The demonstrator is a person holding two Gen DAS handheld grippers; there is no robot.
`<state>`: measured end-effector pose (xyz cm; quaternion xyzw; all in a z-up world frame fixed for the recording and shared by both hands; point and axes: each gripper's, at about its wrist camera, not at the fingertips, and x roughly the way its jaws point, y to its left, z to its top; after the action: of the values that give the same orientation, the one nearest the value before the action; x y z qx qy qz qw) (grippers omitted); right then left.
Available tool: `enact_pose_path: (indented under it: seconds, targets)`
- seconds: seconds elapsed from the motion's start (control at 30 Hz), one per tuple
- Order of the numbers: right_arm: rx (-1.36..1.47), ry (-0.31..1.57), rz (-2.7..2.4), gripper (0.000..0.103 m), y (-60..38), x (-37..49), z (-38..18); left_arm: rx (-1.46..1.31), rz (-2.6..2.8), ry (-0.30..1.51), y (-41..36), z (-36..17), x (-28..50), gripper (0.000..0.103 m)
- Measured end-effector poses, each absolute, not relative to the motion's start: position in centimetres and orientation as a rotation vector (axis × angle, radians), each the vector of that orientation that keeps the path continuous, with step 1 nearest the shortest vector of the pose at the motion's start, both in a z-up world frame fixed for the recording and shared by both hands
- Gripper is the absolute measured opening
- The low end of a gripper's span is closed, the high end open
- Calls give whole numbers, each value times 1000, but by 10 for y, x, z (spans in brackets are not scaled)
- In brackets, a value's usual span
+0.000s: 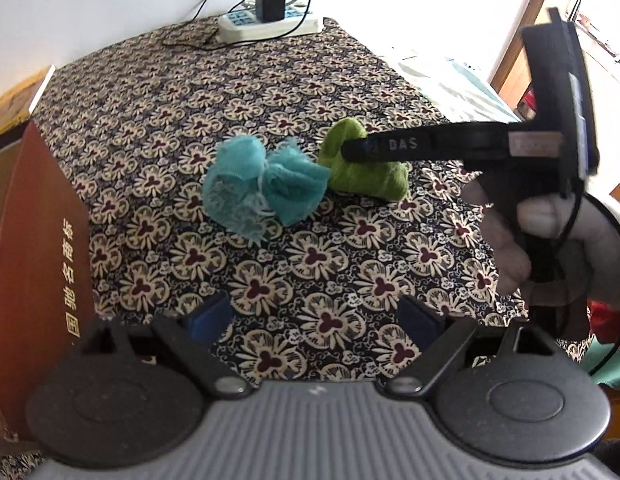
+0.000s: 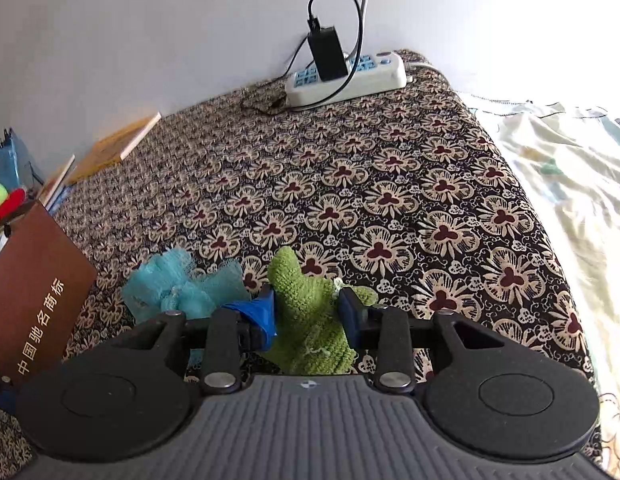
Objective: Organize soft objects
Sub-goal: 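Move both grippers back to the teal and green pouches on the bed, then grasp the green knitted pouch with both grippers and lift it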
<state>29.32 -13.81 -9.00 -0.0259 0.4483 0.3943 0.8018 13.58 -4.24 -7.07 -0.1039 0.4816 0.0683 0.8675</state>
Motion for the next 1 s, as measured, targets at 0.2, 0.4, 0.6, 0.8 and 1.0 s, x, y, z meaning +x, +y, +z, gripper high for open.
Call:
enact_pose_path:
  seconds: [0.2,0.4,0.6,0.8,1.0]
  targets:
    - [0,992,885,13,-157,283,-88,-200,109,1017,-48,-76,144,89]
    - [48,1083,932,12,-181,259,-82,-140,6,1024,-62,-92,145,89]
    - [173,1245,1006,12,-191,237,-85,-106,-95,1016,-74,-101,141,88]
    - [231,1321,1002,14,-185,220,-87,-122,-94,1018,-69,-109,134,78]
    - [289,1362,978,15,-169,212,-91,-129,-88,989,-61,-104,120,65]
